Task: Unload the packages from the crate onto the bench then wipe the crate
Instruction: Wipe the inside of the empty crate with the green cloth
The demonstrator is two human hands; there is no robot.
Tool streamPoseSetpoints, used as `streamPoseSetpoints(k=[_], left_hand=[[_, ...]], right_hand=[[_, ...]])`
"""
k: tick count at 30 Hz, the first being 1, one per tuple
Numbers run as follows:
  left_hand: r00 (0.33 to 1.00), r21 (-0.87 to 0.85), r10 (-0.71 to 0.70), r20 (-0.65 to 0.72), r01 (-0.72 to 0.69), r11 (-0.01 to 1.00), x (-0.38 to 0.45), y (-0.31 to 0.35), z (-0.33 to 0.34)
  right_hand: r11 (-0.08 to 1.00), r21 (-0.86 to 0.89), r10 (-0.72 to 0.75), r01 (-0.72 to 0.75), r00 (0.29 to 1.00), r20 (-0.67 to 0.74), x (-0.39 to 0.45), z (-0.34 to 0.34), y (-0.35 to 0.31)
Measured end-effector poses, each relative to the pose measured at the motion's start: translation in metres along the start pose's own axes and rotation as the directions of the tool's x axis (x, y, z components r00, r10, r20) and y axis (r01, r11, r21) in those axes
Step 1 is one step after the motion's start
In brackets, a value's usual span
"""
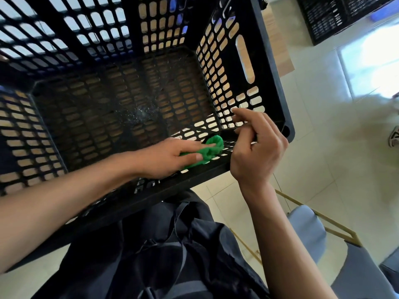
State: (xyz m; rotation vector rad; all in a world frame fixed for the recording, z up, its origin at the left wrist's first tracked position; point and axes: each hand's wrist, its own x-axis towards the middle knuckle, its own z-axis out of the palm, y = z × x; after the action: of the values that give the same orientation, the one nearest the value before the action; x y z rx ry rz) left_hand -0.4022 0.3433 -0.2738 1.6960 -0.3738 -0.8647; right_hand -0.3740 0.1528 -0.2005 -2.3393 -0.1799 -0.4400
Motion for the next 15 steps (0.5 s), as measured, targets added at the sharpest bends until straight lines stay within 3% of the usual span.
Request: streamPoseSetpoints(k=[2, 7, 11, 15], left_hand=[[0.999, 0.134, -0.047, -0.014, 0.048, 0.990, 0.005, -0.007, 0.001], [0.981, 0.246, -0.196, 0.009, 0.188, 0.951, 0.020, -0.043, 0.001], [0.927, 0.433, -0.372, 0.044, 0.318, 0.843, 0.020, -0.072, -0.006], [0.920, 0.380, -0.390, 0.026, 0.352, 0.856, 0.015, -0.070, -0.012]], right_hand=[[1.000, -0.006, -0.002, 0.002, 1.000, 0.002, 0.000, 0.000, 0.000], [1.000, -0.002, -0.006, 0.006, 1.000, 0.004, 0.000, 0.000, -0.003], [1.000, -0.005, -0.016, 0.016, 1.000, 0.013, 0.001, 0.000, -0.002], [1.000, -0.012, -0.013, 0.013, 1.000, 0.022, 0.000, -0.001, 0.002]])
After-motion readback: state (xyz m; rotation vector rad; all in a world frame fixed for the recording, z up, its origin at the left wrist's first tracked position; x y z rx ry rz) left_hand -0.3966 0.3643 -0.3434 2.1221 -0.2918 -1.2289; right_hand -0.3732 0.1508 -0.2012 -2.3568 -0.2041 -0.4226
